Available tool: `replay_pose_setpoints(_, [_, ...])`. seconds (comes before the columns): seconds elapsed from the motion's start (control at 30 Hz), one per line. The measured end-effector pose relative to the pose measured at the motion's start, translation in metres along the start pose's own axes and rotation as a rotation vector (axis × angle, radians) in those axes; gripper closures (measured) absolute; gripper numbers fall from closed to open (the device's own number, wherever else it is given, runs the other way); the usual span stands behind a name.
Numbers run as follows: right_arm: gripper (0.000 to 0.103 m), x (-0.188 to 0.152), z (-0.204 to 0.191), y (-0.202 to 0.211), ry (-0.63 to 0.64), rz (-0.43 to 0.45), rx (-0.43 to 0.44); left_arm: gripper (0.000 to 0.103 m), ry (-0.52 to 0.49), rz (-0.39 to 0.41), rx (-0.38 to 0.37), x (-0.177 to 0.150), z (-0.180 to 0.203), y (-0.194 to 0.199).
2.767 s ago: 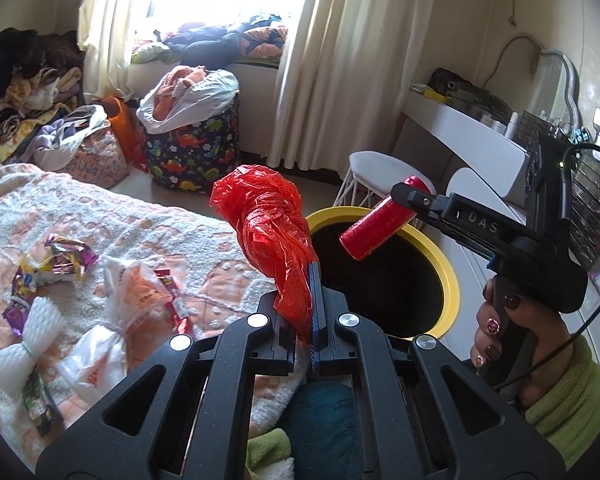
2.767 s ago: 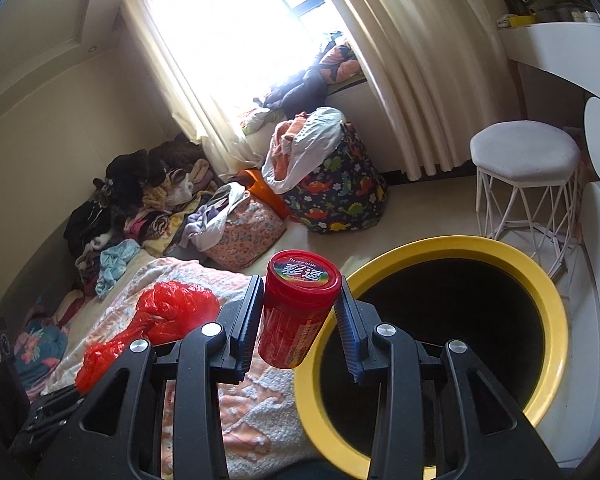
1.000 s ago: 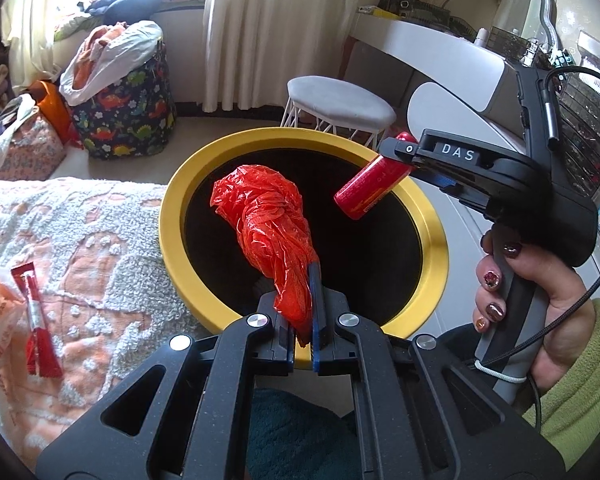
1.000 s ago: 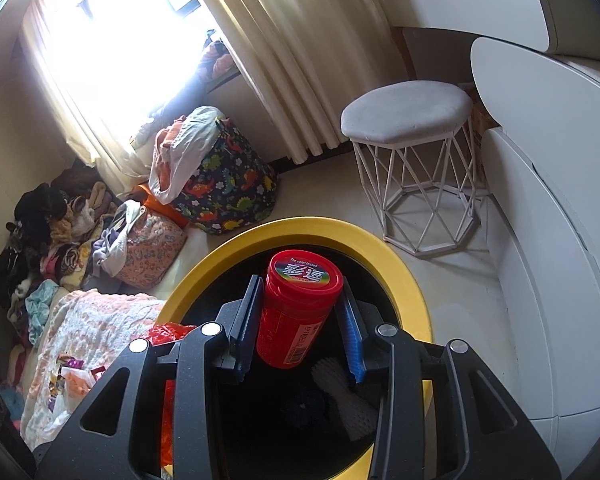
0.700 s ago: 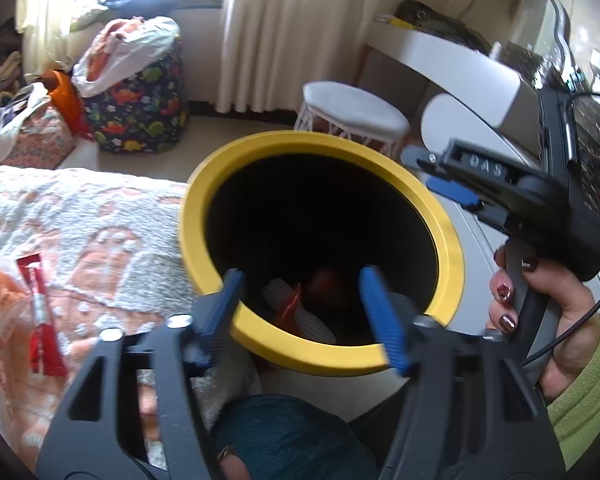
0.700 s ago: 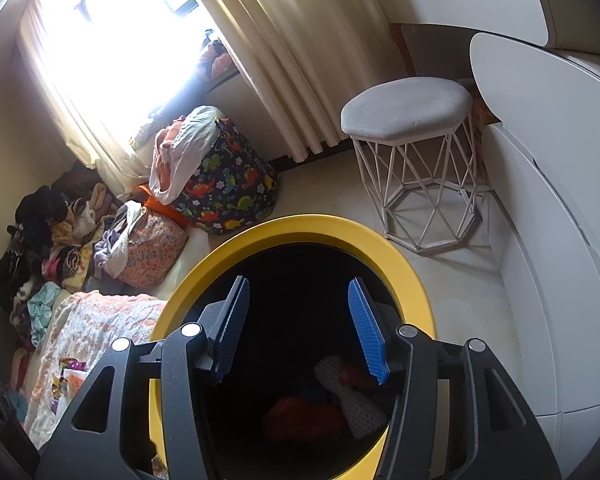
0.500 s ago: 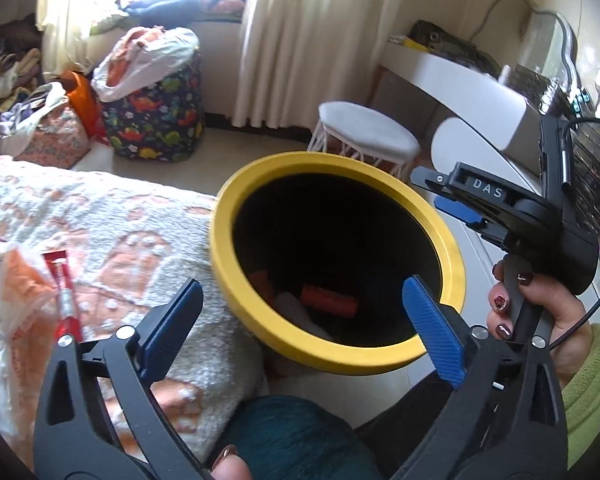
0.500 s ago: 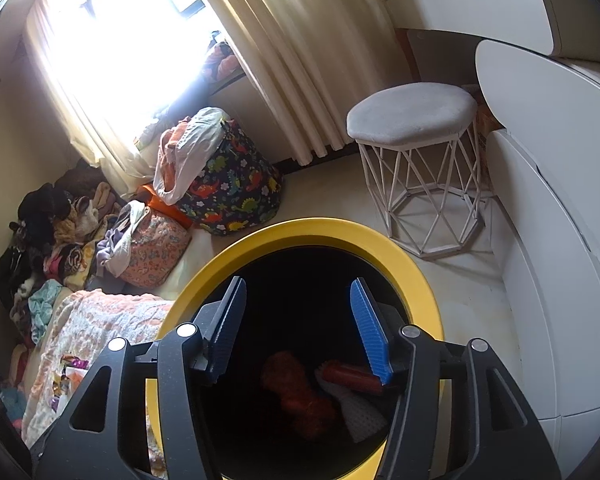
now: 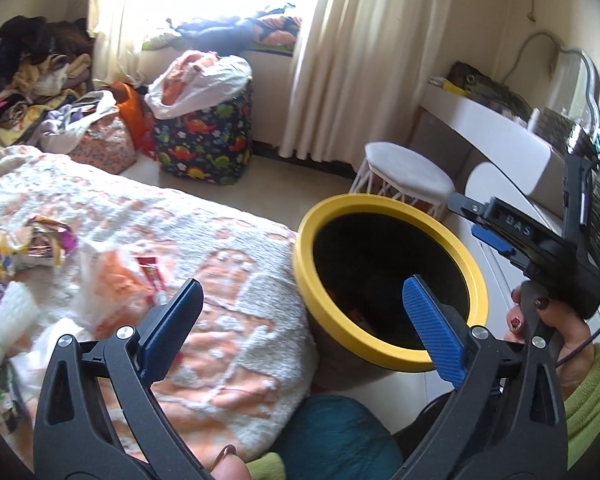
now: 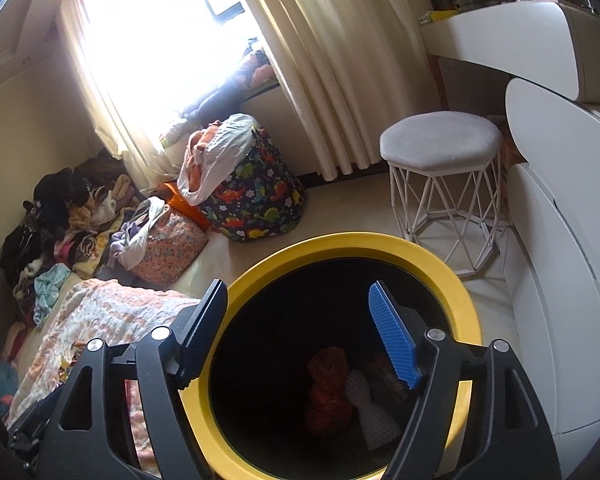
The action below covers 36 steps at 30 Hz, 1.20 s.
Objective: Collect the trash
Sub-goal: 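Move both open grippers back over the remaining trash on the bed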
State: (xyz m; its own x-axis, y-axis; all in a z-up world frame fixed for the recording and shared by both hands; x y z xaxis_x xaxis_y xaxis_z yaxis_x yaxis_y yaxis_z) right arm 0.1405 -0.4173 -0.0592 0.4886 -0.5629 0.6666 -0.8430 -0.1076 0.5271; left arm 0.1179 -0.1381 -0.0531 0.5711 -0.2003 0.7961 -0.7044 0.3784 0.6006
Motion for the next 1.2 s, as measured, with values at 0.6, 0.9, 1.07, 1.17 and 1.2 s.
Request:
replay_pose_setpoints(0.6, [0.023, -0.015, -0.057, 0.017, 0.125, 0.002, 0.087, 0.011, 0.075, 0.078, 0.097, 0.000, -0.046, 0.044])
replay_pose_setpoints(0.9, [0.021, -0.029, -0.086, 0.021, 0.183, -0.021, 0.139, 0.011, 0.107, 0.099, 0.150, -0.006, -0.068, 0.061])
replay_pose_setpoints(1.07, [0.020, -0.041, -0.101, 0.025, 0.225, -0.039, 0.165, 0.011, 0.135, 0.106, 0.183, -0.010, -0.083, 0.070])
replay_pose_setpoints(1.17, [0.019, -0.051, -0.112, 0.028, 0.258, -0.049, 0.181, 0.011, 0.153, 0.108, 0.198, -0.012, -0.092, 0.075])
replay_pose_setpoints(1.2, [0.019, -0.053, -0.116, 0.028, 0.268, -0.054, 0.186, 0.011, 0.157, 0.109, 0.204, -0.013, -0.095, 0.076])
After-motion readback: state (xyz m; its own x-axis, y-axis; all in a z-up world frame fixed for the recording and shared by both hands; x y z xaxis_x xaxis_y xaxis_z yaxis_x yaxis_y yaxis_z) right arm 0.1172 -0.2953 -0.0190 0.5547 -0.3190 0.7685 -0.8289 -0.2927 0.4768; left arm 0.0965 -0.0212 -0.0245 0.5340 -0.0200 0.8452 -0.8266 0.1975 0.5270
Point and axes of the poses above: each gripper's, at about its wrist camera, not at the fingertips, and y roughly against the way its jaws point, z to its right, x to its top, the point moved 1 cm from there along -y, roughly the way its jaws point, and after that the axes turned 9 degrees about -y, right-handed, at the moved point
